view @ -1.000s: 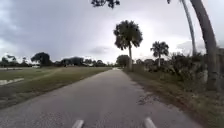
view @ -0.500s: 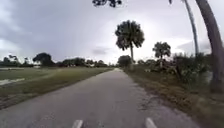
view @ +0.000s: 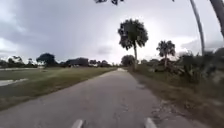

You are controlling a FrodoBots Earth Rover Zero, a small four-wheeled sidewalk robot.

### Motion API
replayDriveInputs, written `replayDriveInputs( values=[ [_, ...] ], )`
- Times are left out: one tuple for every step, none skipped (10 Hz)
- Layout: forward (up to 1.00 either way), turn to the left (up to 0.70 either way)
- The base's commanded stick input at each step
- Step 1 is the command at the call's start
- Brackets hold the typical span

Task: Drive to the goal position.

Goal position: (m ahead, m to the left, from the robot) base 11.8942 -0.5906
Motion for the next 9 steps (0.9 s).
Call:
replayDriveInputs(
  values=[
    [0.85,0.0],
    [0.85,0.0],
    [0.85,0.0],
    [0.85,0.0],
    [0.44,0.0],
    [0.3,0.0],
    [0.3,0.0],
    [0.59,0.0],
    [1.0,0.0]
  ],
)
